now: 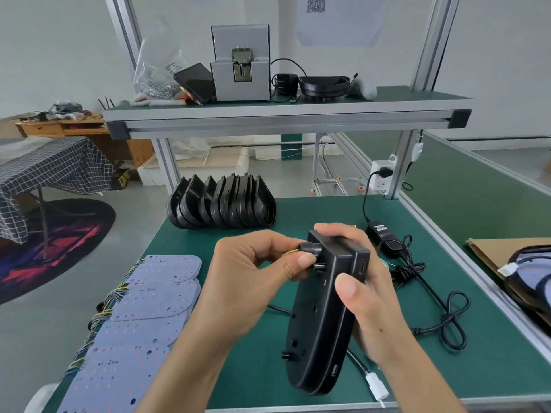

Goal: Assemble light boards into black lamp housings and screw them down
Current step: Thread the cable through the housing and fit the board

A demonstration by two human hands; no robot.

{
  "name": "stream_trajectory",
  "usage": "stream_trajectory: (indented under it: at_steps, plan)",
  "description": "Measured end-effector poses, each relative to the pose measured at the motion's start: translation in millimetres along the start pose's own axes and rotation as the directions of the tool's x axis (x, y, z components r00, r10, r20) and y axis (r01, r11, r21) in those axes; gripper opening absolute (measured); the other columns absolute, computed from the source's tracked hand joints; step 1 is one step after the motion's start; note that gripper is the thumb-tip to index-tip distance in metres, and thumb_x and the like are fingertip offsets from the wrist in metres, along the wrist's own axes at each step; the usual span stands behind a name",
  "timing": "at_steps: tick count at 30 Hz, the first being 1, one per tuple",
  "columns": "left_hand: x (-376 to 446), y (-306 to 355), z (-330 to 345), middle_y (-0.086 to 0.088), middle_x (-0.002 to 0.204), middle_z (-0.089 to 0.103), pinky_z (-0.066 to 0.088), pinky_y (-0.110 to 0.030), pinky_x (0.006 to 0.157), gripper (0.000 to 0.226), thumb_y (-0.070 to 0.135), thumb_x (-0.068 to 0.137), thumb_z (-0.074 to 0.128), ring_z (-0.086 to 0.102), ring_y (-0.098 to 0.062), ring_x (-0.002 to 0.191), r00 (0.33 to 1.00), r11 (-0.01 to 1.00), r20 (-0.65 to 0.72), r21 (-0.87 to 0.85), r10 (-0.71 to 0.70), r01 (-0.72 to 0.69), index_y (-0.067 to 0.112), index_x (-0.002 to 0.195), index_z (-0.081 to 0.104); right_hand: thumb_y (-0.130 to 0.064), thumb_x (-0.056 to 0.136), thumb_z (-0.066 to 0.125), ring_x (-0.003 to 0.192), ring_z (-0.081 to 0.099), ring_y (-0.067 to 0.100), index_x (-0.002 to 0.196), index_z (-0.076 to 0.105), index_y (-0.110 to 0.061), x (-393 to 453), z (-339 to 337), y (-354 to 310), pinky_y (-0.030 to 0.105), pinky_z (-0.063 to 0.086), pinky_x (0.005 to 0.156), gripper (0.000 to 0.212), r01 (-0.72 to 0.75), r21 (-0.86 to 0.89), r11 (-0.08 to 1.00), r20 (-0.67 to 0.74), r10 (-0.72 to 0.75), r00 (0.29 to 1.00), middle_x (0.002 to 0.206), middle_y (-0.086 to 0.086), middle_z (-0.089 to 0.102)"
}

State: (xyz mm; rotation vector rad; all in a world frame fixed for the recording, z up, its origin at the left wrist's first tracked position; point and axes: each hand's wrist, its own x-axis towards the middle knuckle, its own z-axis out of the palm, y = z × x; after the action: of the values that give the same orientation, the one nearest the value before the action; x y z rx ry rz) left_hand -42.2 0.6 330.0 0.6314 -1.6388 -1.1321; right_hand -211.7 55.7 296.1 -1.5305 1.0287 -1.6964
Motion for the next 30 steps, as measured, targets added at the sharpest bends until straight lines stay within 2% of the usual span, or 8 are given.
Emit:
stream_trajectory:
  at_steps: [4, 6, 13, 15, 17, 19, 23, 30]
  plan:
    - [1.2, -3.8, -6.5, 0.006, 0.081, 0.078, 0.06, -0.033, 0.078, 0.016, 0.043, 0.08, 0.078, 0.071, -0.013, 0.076, 0.997, 0.986, 0.049, 0.153, 0.052, -0.059, 0.039, 0.095, 0.081, -0.04, 0.077, 0.064, 0.099, 0.063, 0.029, 0.131, 0.062, -0.029, 0.7, 1.1, -2.1, 0.025, 0.053, 0.085, 0.056, 0.026, -0.039, 0.999, 0.002, -0.026, 1.0, 0.112, 0.012, 0.063]
    - [0.9, -4.8, -7.0, 0.006, 0.086, 0.079, 0.061, -0.043, 0.083, 0.018, 0.044, 0.081, 0.078, 0.073, -0.017, 0.081, 0.997, 0.982, 0.059, 0.182, 0.044, -0.055, 0.038, 0.097, 0.081, -0.038, 0.076, 0.064, 0.103, 0.066, 0.021, 0.131, 0.062, -0.027, 1.8, 1.4, -4.2, 0.02, 0.052, 0.087, 0.056, 0.028, -0.048, 0.998, 0.025, -0.027, 0.999, 0.118, 0.014, 0.061]
    - [-2.7, -6.4, -2.3, 0.008, 0.096, 0.08, 0.06, -0.044, 0.088, 0.017, 0.04, 0.088, 0.076, 0.074, -0.016, 0.091, 0.993, 0.974, 0.036, 0.198, 0.109, -0.114, 0.039, 0.104, 0.08, -0.042, 0.077, 0.069, 0.111, 0.064, 0.02, 0.138, 0.058, -0.025, -0.4, -0.1, -6.7, 0.018, 0.051, 0.091, 0.065, -0.018, -0.101, 0.995, 0.014, 0.02, 1.0, 0.127, 0.017, 0.057]
    - [-6.3, -7.5, -2.3, 0.019, 0.107, 0.078, 0.057, -0.031, 0.093, 0.024, 0.043, 0.09, 0.073, 0.073, -0.005, 0.104, 0.992, 0.967, 0.035, 0.223, 0.118, -0.122, 0.044, 0.114, 0.077, -0.054, 0.076, 0.073, 0.106, 0.063, 0.028, 0.135, 0.06, -0.026, -1.9, 0.6, -7.1, 0.032, 0.054, 0.092, 0.066, -0.034, -0.052, 0.998, -0.012, 0.033, 0.999, 0.122, 0.014, 0.061]
    - [-7.4, -7.3, -3.4, 0.027, 0.11, 0.075, 0.053, -0.02, 0.096, 0.034, 0.047, 0.088, 0.072, 0.07, 0.003, 0.109, 0.992, 0.958, 0.023, 0.26, 0.123, -0.125, 0.05, 0.121, 0.071, -0.057, 0.077, 0.071, 0.11, 0.059, 0.046, 0.132, 0.064, -0.027, -2.6, 1.9, -9.7, 0.065, 0.049, 0.098, 0.062, -0.062, 0.03, 0.998, -0.061, 0.064, 0.996, 0.12, 0.018, 0.064]
    - [-4.3, -6.9, -4.9, 0.028, 0.108, 0.075, 0.052, -0.016, 0.095, 0.037, 0.04, 0.089, 0.074, 0.07, 0.004, 0.106, 0.984, 0.929, 0.043, 0.324, 0.175, -0.18, 0.051, 0.124, 0.069, -0.054, 0.077, 0.068, 0.113, 0.058, 0.05, 0.129, 0.066, -0.029, -2.7, 3.8, -14.6, 0.075, 0.041, 0.103, 0.058, -0.107, 0.079, 0.991, -0.084, 0.113, 0.99, 0.122, 0.022, 0.065]
    - [3.1, -3.1, -9.4, 0.008, 0.09, 0.074, 0.054, -0.036, 0.077, 0.038, 0.028, 0.091, 0.076, 0.07, -0.016, 0.084, 0.937, 0.819, 0.136, 0.456, 0.323, -0.348, 0.039, 0.126, 0.069, -0.053, 0.079, 0.061, 0.111, 0.068, 0.027, 0.126, 0.069, -0.034, -4.3, 2.5, -21.9, 0.057, 0.048, 0.104, 0.052, -0.245, 0.173, 0.954, -0.008, 0.25, 0.968, 0.124, 0.014, 0.072]
    - [9.2, 0.1, -17.3, 0.001, 0.074, 0.065, 0.052, -0.041, 0.064, 0.02, 0.037, 0.094, 0.067, 0.061, -0.022, 0.07, 0.899, 0.732, 0.275, 0.521, 0.342, -0.438, 0.028, 0.113, 0.068, -0.053, 0.074, 0.062, 0.109, 0.061, 0.045, 0.126, 0.069, -0.039, -1.2, 1.7, -29.2, 0.059, 0.048, 0.103, 0.055, -0.282, 0.114, 0.952, 0.023, 0.281, 0.959, 0.123, 0.024, 0.067]
